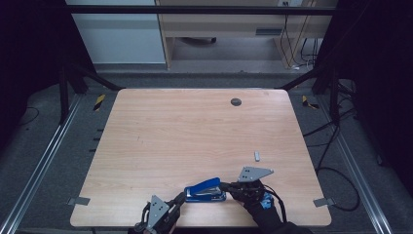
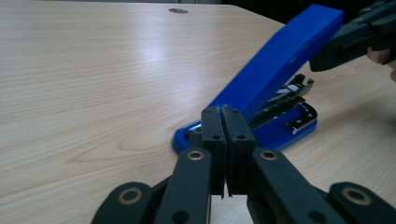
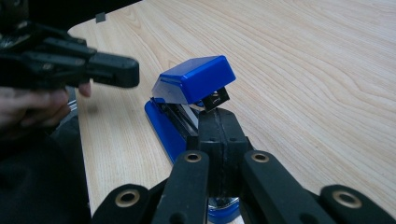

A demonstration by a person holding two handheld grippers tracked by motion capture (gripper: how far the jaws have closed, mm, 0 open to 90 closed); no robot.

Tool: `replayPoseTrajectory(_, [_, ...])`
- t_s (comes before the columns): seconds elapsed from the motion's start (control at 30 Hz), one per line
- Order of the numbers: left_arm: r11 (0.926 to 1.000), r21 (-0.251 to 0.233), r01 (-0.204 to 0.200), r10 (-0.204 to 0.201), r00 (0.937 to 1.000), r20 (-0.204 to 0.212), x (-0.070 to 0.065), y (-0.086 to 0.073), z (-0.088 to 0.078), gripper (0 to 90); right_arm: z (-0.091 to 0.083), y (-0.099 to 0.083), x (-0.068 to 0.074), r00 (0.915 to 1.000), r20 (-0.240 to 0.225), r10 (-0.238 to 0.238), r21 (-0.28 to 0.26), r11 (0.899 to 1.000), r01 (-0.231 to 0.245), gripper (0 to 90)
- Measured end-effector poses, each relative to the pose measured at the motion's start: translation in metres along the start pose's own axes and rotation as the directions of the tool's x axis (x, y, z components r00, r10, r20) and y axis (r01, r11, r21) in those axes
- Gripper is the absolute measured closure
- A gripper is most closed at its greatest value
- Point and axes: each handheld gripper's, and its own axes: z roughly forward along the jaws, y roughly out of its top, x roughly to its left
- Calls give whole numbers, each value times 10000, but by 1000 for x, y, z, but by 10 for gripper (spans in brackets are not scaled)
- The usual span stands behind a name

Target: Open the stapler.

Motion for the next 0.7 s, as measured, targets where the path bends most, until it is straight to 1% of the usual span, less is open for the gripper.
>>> replayPoseTrajectory(0.03, [10000,10,-39,39,10000,53,-3,-1,1,896,0,0,0,10000,-1,0,2,10000,0,900])
replayPoseTrajectory(0.07, [10000,10,-39,39,10000,53,-3,-1,1,897,0,0,0,10000,-1,0,2,10000,0,900])
replayPoseTrajectory(0.13, [10000,46,-82,82,9999,144,-10,-1,4,897,0,0,0,10000,-4,8,-5,10000,-8,900])
replayPoseTrajectory(0.2, [10000,20,-27,27,9998,205,-12,-1,5,898,0,0,0,10000,-10,12,-1,10000,-12,900])
replayPoseTrajectory(0.27, [9999,61,-116,115,9997,218,-17,-1,7,898,0,0,0,10000,-11,10,-2,10000,-10,900])
replayPoseTrajectory(0.3, [9998,61,-190,188,9994,280,-22,-2,10,898,0,0,0,10000,-14,16,-3,10000,-16,900])
replayPoseTrajectory(0.4, [9996,54,-267,265,9990,348,-28,-1,14,898,0,0,0,10000,-18,10,-5,10000,-10,900])
replayPoseTrajectory(0.43, [9996,54,-267,265,9990,348,-28,-1,14,898,0,0,0,10000,-18,10,-5,10000,-10,900])
replayPoseTrajectory(0.47, [9993,83,-354,351,9987,364,-32,0,17,898,0,0,0,10000,-22,19,-9,10000,-19,900])
replayPoseTrajectory(0.53, [9992,48,-406,404,9985,379,-34,1,18,897,0,0,0,10000,-23,13,-14,10000,-13,900])
replayPoseTrajectory(0.6, [9988,63,-488,485,9980,396,-39,2,24,898,0,0,0,10000,-26,14,-16,10000,-14,900])
replayPoseTrajectory(0.63, [9988,63,-488,485,9980,396,-39,2,24,898,0,0,0,10000,-31,23,-10,10000,-23,900])
replayPoseTrajectory(0.67, [9985,69,-547,544,9977,403,-41,3,26,897,0,0,0,10000,-27,17,-14,10000,-17,900])
replayPoseTrajectory(0.7, [9974,84,-719,716,9970,311,-46,3,29,898,0,0,0,10000,-30,20,-13,10000,-20,900])
